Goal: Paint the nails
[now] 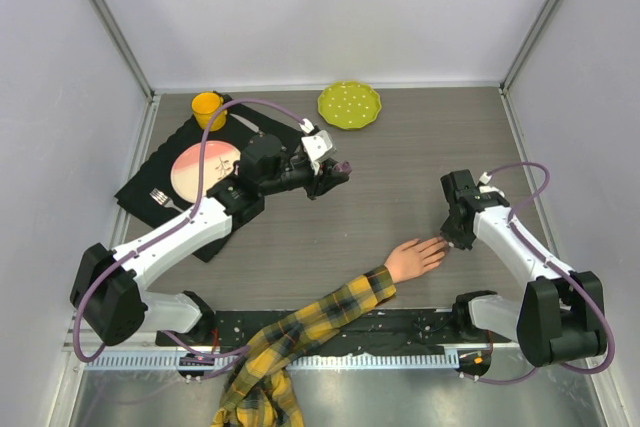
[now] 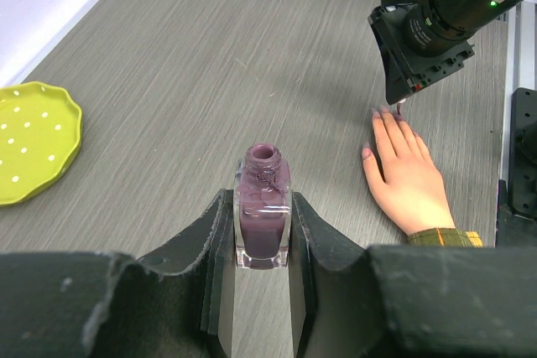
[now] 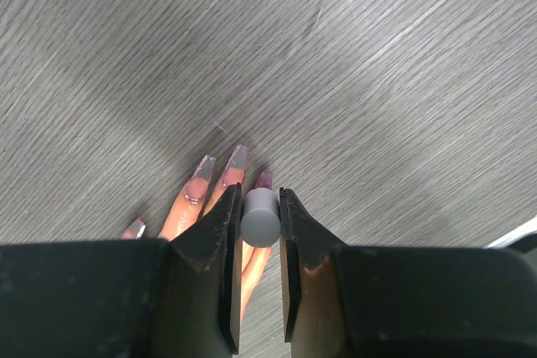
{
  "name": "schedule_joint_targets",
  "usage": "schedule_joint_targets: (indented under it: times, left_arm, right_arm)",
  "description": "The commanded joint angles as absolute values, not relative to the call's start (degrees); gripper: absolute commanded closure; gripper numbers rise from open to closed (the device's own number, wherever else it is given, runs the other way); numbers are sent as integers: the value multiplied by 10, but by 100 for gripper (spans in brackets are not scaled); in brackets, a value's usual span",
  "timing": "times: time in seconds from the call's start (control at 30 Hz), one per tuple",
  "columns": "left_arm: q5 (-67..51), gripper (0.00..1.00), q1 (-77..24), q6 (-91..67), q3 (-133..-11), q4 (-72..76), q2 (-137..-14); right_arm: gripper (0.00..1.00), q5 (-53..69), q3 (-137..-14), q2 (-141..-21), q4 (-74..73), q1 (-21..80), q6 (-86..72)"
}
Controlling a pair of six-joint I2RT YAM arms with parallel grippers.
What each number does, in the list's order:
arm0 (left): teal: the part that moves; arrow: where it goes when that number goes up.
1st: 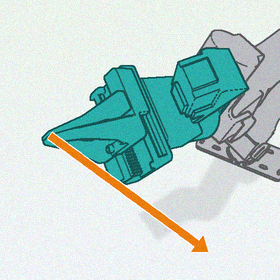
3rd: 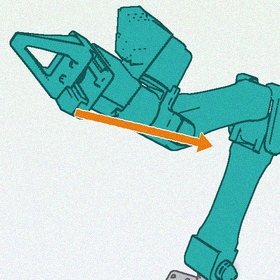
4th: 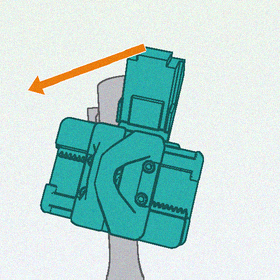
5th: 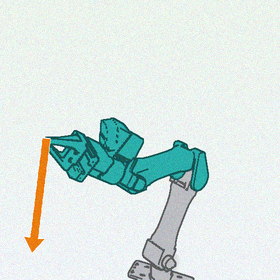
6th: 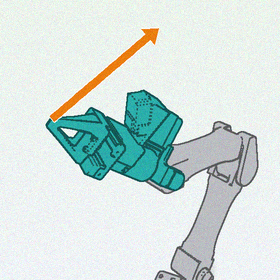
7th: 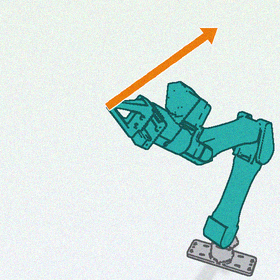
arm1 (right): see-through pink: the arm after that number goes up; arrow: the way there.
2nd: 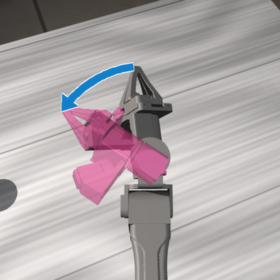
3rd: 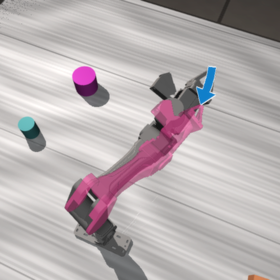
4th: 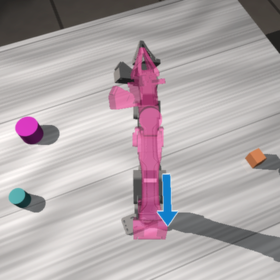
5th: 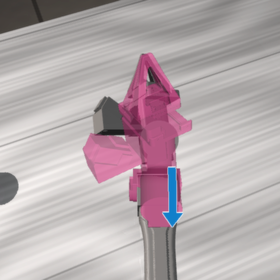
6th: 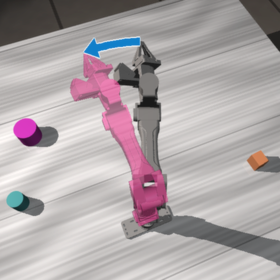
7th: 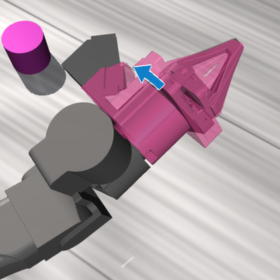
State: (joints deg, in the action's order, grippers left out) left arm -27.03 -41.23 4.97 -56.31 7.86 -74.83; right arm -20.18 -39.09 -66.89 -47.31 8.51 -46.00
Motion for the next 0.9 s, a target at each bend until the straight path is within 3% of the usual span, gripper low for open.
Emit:
schedule_joint_targets:
  times: [0.0, 0.37, 0.67, 0.87]
  left_arm:
    - [-274, 100, -414, 54, -565, 93, -729]
    - [-274, 100, -415, 53, -565, 95, -730]
    - [-284, 100, -414, 41, -562, 108, -727]
    - [-299, 100, -414, 28, -561, 116, -715]
  right_arm:
    - [99, -202, -396, -667, -466, 86, -451]
    - [99, -206, -396, -645, -454, 86, -459]
    - [99, -278, -449, -600, -534, 86, -472]
    - [99, -214, -506, -559, -437, 85, -344]
